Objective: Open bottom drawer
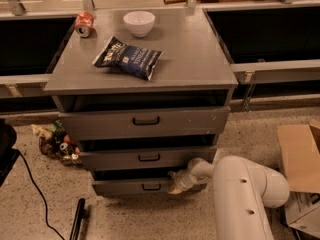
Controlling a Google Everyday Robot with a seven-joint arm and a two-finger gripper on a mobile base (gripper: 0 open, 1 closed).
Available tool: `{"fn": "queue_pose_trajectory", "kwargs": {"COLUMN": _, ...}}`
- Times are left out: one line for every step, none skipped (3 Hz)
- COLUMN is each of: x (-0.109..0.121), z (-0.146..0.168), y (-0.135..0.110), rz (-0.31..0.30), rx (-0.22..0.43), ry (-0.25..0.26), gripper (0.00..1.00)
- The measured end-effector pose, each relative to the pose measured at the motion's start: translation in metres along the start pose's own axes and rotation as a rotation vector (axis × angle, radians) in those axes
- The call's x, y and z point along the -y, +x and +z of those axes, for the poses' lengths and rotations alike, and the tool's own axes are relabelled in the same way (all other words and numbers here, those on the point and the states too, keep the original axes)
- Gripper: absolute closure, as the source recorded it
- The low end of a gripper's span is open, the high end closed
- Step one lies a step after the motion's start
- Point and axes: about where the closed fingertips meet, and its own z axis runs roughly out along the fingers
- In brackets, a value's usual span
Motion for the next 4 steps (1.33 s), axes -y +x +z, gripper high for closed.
{"fn": "queue_pose_trajectory", "kwargs": {"x": 0.000, "z": -0.002, "y": -0.001, "rz": 0.000, "rx": 0.000, "ry": 0.000, "gripper": 0.88}}
{"fn": "queue_pose_trajectory", "kwargs": {"x": -0.017, "z": -0.010, "y": -0.017, "rz": -0.045, "rx": 0.021, "ry": -0.030, "gripper": 1.00}}
{"fn": "queue_pose_trajectory", "kwargs": {"x": -0.018, "z": -0.010, "y": -0.015, "rz": -0.045, "rx": 0.021, "ry": -0.030, "gripper": 0.81}}
{"fn": "queue_pose_trajectory", "kwargs": {"x": -0.018, "z": -0.010, "y": -0.015, "rz": -0.045, "rx": 0.021, "ry": -0.030, "gripper": 0.57}}
